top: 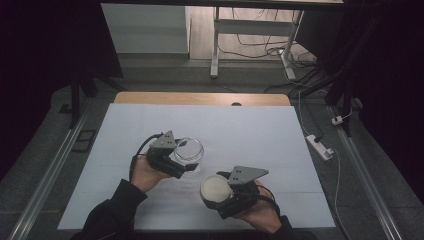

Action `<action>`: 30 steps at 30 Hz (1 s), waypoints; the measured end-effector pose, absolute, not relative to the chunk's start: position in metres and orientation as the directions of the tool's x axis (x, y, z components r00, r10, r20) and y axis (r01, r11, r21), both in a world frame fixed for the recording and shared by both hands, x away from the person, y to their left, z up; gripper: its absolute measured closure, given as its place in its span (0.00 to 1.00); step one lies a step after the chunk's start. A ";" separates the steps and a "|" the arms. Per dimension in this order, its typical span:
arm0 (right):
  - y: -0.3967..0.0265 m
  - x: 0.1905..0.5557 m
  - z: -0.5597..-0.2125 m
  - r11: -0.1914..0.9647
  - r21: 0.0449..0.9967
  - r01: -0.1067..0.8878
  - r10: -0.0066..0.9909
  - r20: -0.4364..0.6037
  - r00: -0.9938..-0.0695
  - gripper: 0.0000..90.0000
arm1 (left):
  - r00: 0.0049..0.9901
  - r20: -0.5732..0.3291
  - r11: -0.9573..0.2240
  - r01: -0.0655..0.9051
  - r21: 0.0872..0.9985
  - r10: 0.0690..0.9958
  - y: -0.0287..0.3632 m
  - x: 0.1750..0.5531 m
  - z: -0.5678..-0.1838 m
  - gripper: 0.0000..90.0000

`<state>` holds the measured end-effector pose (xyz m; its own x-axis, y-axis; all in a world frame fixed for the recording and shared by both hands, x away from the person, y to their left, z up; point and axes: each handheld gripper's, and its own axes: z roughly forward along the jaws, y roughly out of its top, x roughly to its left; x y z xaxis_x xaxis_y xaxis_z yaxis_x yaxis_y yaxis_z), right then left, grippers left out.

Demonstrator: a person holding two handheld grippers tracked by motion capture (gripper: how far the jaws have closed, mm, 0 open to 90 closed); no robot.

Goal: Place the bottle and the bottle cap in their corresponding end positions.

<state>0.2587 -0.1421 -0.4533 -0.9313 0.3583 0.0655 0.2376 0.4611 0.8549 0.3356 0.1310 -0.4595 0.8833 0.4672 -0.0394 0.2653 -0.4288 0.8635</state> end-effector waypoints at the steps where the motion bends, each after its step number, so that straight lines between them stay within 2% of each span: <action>1: -0.142 0.259 -0.453 0.461 0.855 0.238 0.358 0.066 -0.931 0.08 | 0.883 -0.038 -0.430 0.265 0.863 0.468 0.130 0.337 -0.460 0.08; 30: -0.114 0.266 -0.485 0.501 0.835 0.228 0.311 0.072 -0.948 0.08 | 0.876 -0.020 -0.441 0.262 0.859 0.482 0.110 0.374 -0.467 0.08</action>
